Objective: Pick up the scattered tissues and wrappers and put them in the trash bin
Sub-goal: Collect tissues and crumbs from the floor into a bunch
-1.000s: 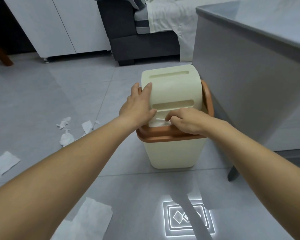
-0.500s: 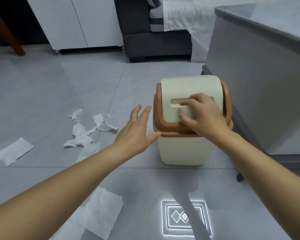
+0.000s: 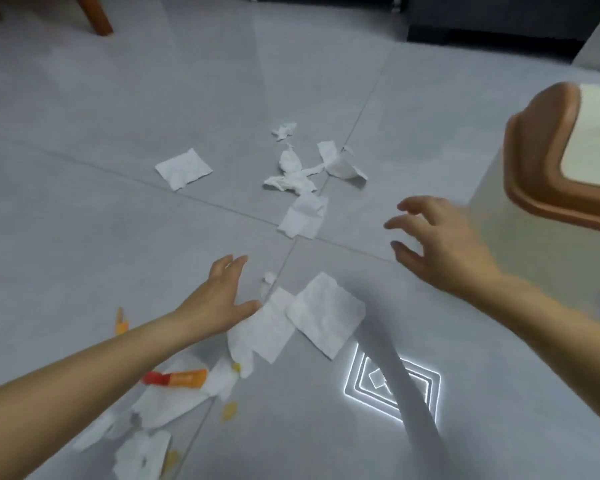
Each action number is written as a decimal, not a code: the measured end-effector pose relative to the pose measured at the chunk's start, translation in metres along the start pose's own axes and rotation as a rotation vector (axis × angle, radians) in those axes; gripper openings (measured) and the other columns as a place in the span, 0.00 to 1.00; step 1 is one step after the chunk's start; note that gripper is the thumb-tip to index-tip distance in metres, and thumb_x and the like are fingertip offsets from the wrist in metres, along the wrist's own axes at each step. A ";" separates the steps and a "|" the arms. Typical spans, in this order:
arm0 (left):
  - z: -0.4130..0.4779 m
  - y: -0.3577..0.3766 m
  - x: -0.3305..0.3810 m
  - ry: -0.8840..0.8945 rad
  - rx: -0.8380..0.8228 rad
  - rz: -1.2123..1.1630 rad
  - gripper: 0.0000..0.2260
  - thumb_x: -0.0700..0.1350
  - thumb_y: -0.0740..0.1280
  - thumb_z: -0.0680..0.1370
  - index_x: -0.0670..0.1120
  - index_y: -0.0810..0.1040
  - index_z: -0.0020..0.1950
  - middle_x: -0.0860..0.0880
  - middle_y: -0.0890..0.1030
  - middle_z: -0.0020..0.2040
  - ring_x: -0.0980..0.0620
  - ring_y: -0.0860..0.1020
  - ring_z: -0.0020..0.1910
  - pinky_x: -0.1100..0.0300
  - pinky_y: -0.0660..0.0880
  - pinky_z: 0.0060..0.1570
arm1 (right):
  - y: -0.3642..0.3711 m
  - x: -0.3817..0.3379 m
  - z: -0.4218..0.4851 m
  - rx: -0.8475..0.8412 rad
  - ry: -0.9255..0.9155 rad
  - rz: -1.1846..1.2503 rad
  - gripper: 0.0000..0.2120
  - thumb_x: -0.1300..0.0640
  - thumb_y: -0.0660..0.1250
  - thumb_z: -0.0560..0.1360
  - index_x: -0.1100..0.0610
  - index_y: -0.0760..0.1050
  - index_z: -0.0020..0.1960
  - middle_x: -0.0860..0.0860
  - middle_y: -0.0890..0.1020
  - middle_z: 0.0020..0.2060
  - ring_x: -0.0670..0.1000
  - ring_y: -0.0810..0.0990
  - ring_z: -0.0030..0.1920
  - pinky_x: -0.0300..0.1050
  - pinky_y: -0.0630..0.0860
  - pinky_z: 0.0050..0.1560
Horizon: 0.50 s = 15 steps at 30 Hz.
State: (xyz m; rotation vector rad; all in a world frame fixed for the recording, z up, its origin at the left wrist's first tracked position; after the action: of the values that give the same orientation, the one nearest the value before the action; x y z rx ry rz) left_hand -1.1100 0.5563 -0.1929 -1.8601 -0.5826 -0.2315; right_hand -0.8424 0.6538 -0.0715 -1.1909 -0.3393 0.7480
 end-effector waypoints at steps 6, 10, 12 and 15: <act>-0.018 0.043 -0.077 -0.111 -0.038 -0.109 0.29 0.52 0.67 0.75 0.48 0.61 0.73 0.46 0.58 0.73 0.50 0.68 0.67 0.63 0.64 0.61 | 0.146 -0.074 -0.014 -0.580 -0.045 0.010 0.18 0.50 0.62 0.75 0.48 0.69 0.64 0.50 0.67 0.66 0.53 0.72 0.60 0.45 0.71 0.46; -0.020 0.063 -0.084 -0.098 -0.057 -0.121 0.26 0.53 0.66 0.75 0.49 0.64 0.71 0.47 0.64 0.71 0.50 0.68 0.67 0.63 0.64 0.61 | 0.197 -0.081 -0.030 -0.752 0.026 -0.039 0.18 0.51 0.61 0.76 0.48 0.67 0.65 0.50 0.68 0.63 0.54 0.73 0.58 0.47 0.74 0.45; -0.017 0.064 -0.085 -0.099 -0.047 -0.121 0.25 0.52 0.66 0.75 0.48 0.65 0.71 0.46 0.66 0.70 0.49 0.68 0.67 0.59 0.65 0.63 | 0.214 -0.076 -0.044 -0.805 0.088 -0.031 0.20 0.49 0.62 0.75 0.49 0.65 0.65 0.50 0.67 0.63 0.55 0.74 0.57 0.47 0.73 0.44; -0.012 0.062 -0.090 -0.123 -0.013 -0.133 0.21 0.48 0.66 0.76 0.47 0.68 0.68 0.45 0.70 0.65 0.47 0.71 0.64 0.58 0.67 0.62 | 0.226 -0.068 -0.062 -0.828 0.108 -0.068 0.15 0.52 0.61 0.75 0.51 0.66 0.61 0.52 0.69 0.59 0.56 0.74 0.54 0.47 0.72 0.41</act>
State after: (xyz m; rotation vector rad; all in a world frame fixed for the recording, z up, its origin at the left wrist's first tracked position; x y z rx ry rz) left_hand -1.1547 0.5043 -0.2782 -1.8592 -0.7925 -0.2102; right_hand -0.9314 0.6017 -0.2931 -1.9757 -0.6282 0.4793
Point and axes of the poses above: each hand's wrist, its own z-axis towards the middle knuckle, its own y-axis out of the palm, x = y × z, the point moved 10 cm from there along z, towards the middle knuckle
